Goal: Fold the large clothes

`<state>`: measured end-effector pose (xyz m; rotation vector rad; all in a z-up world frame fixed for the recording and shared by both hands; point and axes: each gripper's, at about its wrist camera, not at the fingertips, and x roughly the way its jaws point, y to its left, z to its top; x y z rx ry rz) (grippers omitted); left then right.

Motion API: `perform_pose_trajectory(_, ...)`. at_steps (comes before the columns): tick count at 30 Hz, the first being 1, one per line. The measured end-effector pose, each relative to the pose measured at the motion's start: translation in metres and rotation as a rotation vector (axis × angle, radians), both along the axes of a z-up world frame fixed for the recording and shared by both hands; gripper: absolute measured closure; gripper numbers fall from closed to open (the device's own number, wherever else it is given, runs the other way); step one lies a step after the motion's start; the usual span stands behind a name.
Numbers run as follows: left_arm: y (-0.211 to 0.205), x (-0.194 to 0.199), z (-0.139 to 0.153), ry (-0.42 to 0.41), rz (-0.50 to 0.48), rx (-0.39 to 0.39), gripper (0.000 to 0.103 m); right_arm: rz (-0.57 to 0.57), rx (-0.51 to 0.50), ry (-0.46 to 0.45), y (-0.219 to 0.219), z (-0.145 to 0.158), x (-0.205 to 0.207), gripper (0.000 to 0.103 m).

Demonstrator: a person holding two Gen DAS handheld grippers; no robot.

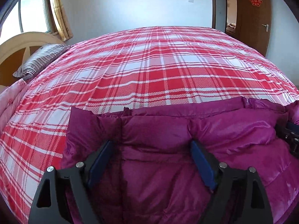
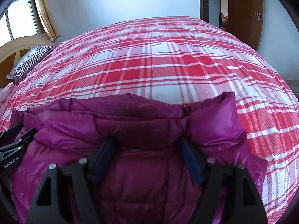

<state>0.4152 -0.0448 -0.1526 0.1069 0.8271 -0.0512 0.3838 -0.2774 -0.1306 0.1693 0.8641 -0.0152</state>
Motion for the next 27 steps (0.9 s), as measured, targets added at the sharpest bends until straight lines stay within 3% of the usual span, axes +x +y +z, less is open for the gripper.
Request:
perform_pose_trajectory(8, 0.005, 0.006, -0.007, 0.036, 0.017, -0.031, 0.011, 0.003, -0.021, 0.010, 0.003, -0.002, 0.005, 0.024)
perform_pose_trajectory(27, 0.006, 0.012, -0.015, 0.071, 0.050, -0.001, 0.001, 0.012, -0.081, 0.033, 0.011, -0.005, 0.012, 0.016)
